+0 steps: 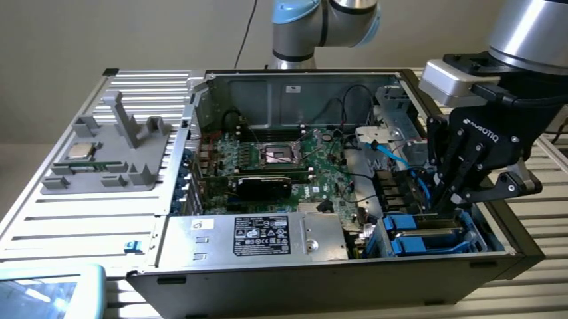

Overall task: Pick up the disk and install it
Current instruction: 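Insert the first disk wire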

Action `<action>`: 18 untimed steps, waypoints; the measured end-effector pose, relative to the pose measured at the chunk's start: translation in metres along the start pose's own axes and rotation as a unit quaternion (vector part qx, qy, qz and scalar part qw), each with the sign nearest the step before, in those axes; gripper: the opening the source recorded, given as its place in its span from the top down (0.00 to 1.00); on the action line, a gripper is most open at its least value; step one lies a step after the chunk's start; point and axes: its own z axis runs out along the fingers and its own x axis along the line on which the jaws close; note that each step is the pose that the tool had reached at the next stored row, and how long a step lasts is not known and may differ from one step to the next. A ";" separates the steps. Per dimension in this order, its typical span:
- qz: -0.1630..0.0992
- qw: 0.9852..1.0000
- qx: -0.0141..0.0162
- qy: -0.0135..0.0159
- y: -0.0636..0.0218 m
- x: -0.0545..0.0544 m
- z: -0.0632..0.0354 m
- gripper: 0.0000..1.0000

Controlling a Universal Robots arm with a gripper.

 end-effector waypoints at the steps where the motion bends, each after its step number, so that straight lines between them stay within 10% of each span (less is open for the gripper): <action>1: 0.007 1.000 -0.001 -0.001 0.0000 0.000 0.0001 0.83; 13: 0.044 0.999 -0.008 -0.004 -0.0076 0.000 -0.0003 0.83; 18: 0.046 0.999 -0.025 -0.006 -0.0091 0.000 0.0004 0.83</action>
